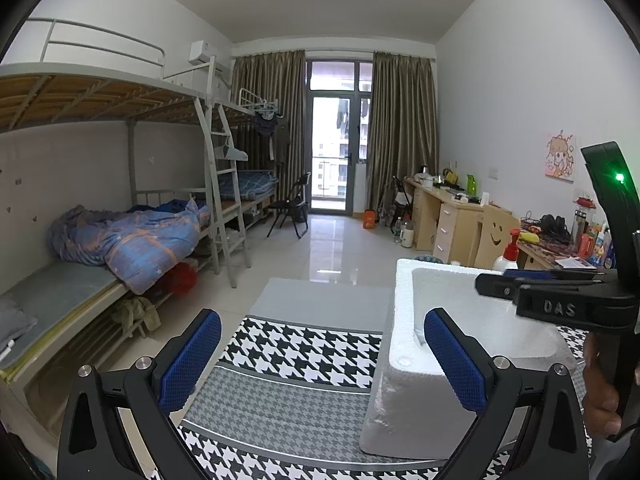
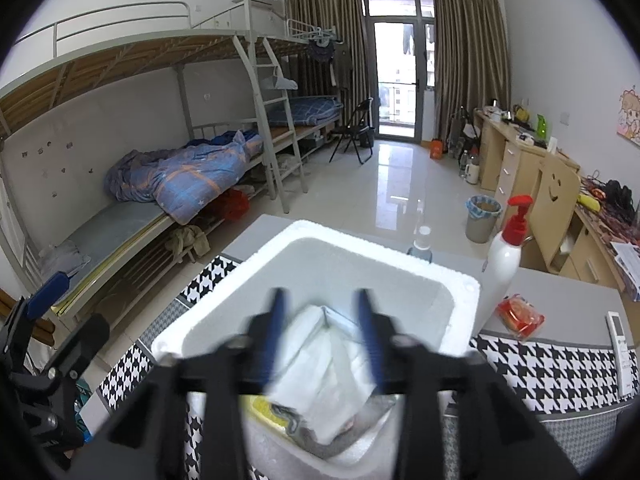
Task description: Organize soft objects
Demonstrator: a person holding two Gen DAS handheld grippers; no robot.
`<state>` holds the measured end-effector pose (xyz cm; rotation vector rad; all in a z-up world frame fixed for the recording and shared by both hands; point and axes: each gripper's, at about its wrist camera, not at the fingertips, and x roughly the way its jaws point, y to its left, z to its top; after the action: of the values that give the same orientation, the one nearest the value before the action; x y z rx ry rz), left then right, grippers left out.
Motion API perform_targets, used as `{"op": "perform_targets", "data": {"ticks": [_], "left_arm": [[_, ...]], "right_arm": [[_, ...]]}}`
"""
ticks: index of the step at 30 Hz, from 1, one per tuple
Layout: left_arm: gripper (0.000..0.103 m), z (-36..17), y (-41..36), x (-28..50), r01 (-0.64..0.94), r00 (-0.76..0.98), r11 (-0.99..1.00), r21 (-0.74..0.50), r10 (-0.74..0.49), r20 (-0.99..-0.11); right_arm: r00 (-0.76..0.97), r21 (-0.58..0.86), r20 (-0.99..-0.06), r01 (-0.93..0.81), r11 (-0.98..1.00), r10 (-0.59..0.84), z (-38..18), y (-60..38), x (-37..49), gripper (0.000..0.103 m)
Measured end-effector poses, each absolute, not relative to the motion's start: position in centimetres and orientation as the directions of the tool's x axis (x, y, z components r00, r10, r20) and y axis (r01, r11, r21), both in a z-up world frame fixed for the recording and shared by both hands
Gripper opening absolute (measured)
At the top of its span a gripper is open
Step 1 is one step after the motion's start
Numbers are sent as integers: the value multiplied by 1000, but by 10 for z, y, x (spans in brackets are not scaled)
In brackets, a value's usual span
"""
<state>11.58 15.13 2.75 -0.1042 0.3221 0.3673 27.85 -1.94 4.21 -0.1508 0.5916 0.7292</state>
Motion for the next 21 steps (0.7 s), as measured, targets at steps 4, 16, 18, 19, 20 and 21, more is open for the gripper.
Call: {"op": "perform_targets", "data": {"ticks": [4,16,18,19,20,21], "left_arm": [[102,27,150,115,-370,884,928,-48,336,-326],[102,33,139,106,-360,893,932,-49,328,-309],[102,35,138,103,-354,896,933,-58,321,-305],[102,36,137,102,-353,897,934,-60,320,-305],[102,37,136,101,-352,898,934,-60,319,-304],[102,37,134,100,-351,898,935,-56,319,-302]], "right_arm": [[605,66,-534,-666,743,590,46,-27,269,78],[627,57,-507,-661,749,592,52,-46,253,80],[639,56,-492,-654,754,591,53,-50,251,89],[641,64,-482,-655,753,598,53,-53,250,93],[641,71,-477,-654,754,601,54,-55,249,94],[641,78,-473,-653,753,605,55,-58,249,94]]}}
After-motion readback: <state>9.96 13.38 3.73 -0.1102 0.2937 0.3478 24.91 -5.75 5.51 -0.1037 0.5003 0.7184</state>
